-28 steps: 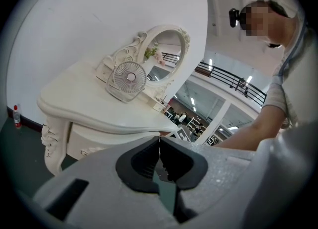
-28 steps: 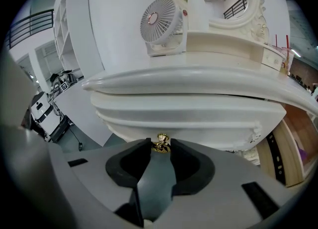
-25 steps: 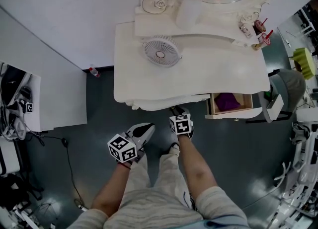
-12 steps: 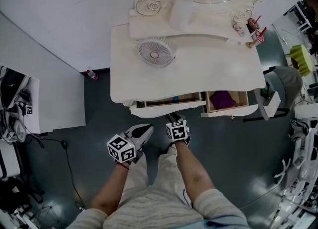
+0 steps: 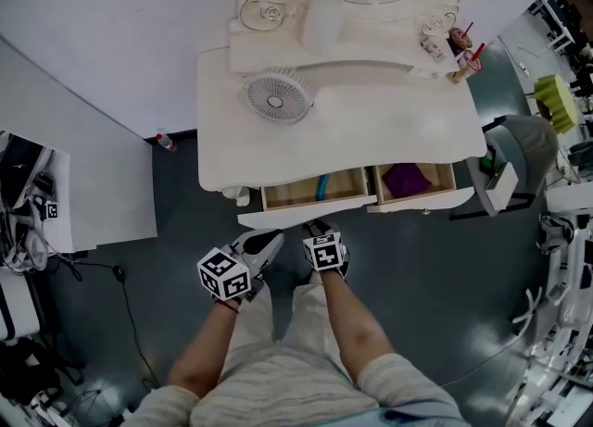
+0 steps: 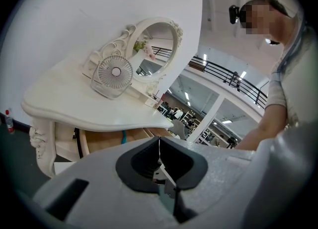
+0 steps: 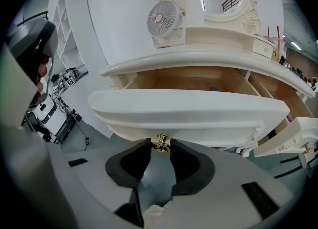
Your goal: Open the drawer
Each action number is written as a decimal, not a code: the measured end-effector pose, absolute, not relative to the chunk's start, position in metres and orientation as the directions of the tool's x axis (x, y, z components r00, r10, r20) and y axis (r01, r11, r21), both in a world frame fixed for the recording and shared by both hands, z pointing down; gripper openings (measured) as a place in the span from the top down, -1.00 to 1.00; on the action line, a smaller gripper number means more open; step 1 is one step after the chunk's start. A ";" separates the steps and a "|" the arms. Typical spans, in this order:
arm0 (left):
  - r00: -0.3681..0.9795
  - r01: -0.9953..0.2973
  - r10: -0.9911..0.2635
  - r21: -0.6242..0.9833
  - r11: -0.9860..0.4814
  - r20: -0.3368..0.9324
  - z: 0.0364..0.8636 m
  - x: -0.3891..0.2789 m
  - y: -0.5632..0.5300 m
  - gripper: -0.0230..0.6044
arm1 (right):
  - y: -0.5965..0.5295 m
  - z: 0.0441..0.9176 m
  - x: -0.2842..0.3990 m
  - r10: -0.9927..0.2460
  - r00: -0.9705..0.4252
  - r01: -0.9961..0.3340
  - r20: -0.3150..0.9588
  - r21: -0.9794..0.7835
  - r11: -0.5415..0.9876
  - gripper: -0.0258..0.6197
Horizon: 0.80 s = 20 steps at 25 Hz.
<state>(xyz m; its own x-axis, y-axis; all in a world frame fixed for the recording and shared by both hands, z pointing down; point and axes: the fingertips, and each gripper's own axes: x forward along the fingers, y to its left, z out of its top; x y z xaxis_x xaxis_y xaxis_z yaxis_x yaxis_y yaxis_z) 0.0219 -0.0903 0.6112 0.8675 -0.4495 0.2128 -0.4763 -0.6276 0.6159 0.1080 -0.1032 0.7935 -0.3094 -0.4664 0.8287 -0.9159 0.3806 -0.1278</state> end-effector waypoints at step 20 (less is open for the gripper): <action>0.890 -0.445 -0.402 0.604 -0.661 0.216 0.604 0.045 -0.082 0.88 | -0.052 0.798 0.114 -0.429 -0.317 -0.911 0.846 -0.145 0.386 0.55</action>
<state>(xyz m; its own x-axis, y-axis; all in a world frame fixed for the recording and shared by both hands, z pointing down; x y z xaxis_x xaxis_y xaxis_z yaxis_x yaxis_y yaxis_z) 0.0448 -0.0821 0.6040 0.8900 -0.4017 0.2157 -0.4448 -0.6614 0.6039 0.1137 -0.0517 0.7981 -0.3166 -0.4292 0.8459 -0.9112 0.3855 -0.1454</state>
